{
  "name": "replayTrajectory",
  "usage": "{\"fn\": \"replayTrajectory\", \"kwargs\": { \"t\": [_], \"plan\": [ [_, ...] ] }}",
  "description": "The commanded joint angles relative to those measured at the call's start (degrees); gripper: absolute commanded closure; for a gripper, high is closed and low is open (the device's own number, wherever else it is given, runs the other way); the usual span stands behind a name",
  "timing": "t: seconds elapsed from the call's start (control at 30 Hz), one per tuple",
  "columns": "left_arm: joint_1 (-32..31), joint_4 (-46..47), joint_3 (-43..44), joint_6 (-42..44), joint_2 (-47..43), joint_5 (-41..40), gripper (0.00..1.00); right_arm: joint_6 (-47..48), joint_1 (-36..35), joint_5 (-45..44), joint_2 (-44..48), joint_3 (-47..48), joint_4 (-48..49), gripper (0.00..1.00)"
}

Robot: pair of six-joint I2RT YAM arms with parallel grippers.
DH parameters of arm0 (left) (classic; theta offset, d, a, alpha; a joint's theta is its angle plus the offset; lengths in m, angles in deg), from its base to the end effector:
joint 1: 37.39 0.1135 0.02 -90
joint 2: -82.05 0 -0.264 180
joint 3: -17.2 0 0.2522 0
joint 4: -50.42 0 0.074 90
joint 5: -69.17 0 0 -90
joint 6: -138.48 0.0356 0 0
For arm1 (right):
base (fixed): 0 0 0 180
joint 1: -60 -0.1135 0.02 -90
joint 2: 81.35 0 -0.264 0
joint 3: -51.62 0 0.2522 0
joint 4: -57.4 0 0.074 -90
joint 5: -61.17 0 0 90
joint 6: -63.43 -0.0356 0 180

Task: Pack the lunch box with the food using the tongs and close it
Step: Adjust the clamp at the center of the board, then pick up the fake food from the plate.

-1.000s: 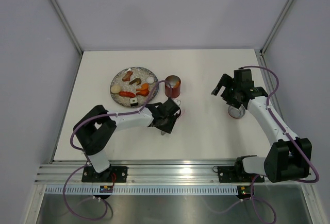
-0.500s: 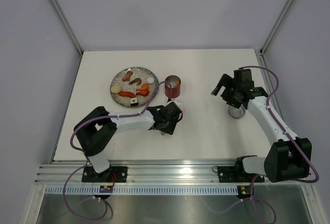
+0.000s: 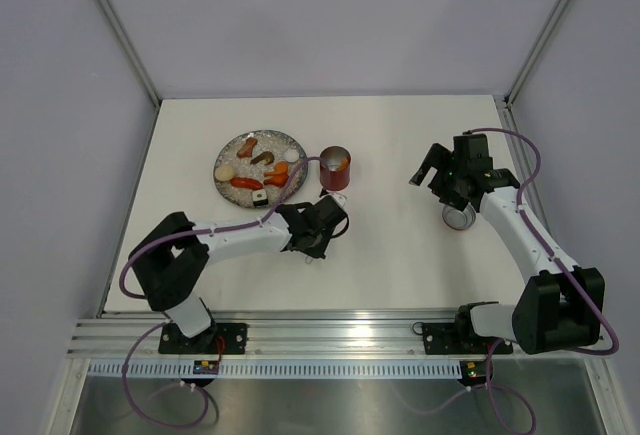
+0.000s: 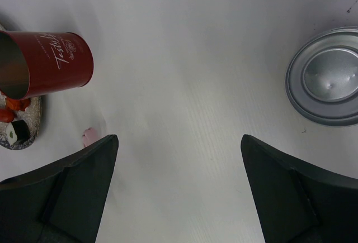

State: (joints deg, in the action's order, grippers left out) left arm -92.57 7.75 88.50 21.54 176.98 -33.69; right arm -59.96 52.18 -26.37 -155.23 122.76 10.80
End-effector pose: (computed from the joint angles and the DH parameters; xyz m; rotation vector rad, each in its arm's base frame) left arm 0.1878 -0.2561 0.1759 0.5927 2.6159 -0.1417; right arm 0.2673 0.0383 0.2719 0.5267 2.4096 0.3712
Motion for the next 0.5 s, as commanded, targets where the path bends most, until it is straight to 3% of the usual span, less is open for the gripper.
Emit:
{"fn": "replayTrajectory", "kwargs": {
  "t": [0.0,0.23,0.33,0.47],
  "plan": [
    [1.38,-5.80,5.20,4.25,-5.98,-0.15,1.00,0.60,-0.18,-0.70,1.11,0.27,0.32,0.00],
    [10.51,-17.05,7.06,6.11,-13.89,3.18,1.00,0.60,-0.10,-0.35,1.20,-0.17,0.76,0.01],
    [21.64,-21.71,8.37,6.89,-16.36,8.09,1.00,0.60,-0.10,0.09,1.03,-0.17,1.29,0.01],
    [28.98,-27.77,14.34,9.44,-13.38,7.94,1.00,0.08,-0.10,0.88,0.68,-0.43,1.99,0.00]
  ]
}}
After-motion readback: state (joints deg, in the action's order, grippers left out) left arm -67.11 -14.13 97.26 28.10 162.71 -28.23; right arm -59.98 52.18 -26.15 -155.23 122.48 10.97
